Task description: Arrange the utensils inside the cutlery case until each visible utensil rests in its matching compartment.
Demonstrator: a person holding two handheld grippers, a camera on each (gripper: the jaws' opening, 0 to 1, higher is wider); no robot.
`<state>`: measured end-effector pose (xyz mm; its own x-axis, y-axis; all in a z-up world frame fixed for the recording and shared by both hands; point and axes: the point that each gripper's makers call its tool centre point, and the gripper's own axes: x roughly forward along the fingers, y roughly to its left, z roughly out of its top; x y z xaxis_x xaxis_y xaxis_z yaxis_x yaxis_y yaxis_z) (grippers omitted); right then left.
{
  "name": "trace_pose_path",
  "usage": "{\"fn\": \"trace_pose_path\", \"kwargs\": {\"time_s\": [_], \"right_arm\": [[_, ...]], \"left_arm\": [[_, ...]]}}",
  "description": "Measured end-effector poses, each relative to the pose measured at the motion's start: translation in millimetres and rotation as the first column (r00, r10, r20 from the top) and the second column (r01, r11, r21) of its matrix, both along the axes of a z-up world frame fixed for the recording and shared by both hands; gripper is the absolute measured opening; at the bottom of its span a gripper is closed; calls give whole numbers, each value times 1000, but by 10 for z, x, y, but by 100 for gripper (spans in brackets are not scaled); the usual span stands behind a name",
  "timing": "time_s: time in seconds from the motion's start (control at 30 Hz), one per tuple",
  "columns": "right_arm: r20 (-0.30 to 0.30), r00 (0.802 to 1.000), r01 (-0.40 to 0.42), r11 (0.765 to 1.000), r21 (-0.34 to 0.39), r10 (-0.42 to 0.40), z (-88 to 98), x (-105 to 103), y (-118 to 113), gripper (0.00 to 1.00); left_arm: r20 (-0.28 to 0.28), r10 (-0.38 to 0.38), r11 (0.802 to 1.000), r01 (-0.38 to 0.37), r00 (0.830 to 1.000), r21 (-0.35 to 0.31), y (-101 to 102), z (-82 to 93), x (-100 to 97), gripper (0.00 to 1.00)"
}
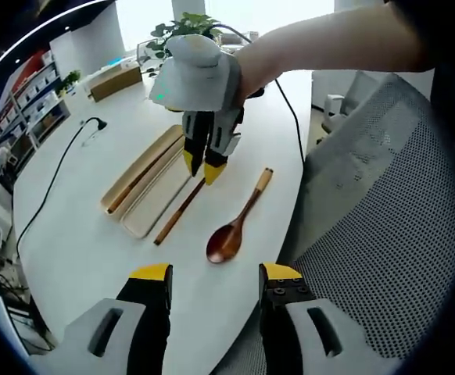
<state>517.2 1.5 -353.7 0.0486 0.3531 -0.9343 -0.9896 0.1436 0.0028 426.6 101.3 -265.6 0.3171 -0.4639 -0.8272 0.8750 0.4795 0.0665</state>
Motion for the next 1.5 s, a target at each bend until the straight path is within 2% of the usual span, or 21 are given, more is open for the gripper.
{"fn": "trace_pose_path", "kwargs": {"time_s": [0.17, 0.5, 0.63, 0.73, 0.77, 0.8, 0.9, 0.97, 1.0, 1.03, 1.13, 1.5], "right_arm": [[-22, 1000, 2, 999, -45, -3, -70, -8, -26, 13], [-8, 999, -34, 996, -82, 33, -85, 18, -6, 11], [2, 1000, 13, 998, -69, -13, -80, 15, 16, 10], [11, 1000, -5, 999, -53, 5, -83, 0, 23, 8], [-2, 999, 50, 998, -34, -50, -82, 10, 37, 8], [-3, 998, 62, 998, -32, -62, -79, 19, 36, 7], [11, 1000, 17, 999, -34, -17, -84, -5, 56, 6], [11, 1000, 16, 999, -39, -15, -84, -7, 69, 4], [8, 1000, 23, 999, -39, -22, -82, -8, 72, 2], [-2, 998, 65, 997, -31, -65, -84, -10, 81, 1], [-3, 997, 82, 996, -25, -82, -82, -6, 80, 1], [32, 999, -15, 1000, -27, 15, -78, -23, 95, 0]], "left_arm": [[0, -2, 1000, 2, 1000, 1, 0, 2, -3, 45], [-1, -1, 1000, 1, 1000, 1, -3, 0, -5, 45], [-2, -4, 1000, 4, 1000, 1, -8, -4, -12, 45], [-3, -15, 1000, 15, 1000, 4, -26, -7, -22, 45], [-3, -19, 1000, 19, 1000, 4, -35, -7, -26, 45], [-3, -22, 1000, 22, 1000, 3, -43, -6, -31, 45], [-5, -30, 1000, 31, 1000, 8, -47, -13, -43, 45], [-5, -31, 999, 31, 1000, 8, -47, -13, -45, 45], [-5, -30, 1000, 30, 1000, 7, -47, -11, -43, 45], [-4, -29, 1000, 29, 1000, 6, -46, -9, -40, 45], [-5, -24, 1000, 24, 1000, 5, -32, -11, -37, 45], [-5, -29, 1000, 29, 1000, 5, -43, -10, -40, 45]]}}
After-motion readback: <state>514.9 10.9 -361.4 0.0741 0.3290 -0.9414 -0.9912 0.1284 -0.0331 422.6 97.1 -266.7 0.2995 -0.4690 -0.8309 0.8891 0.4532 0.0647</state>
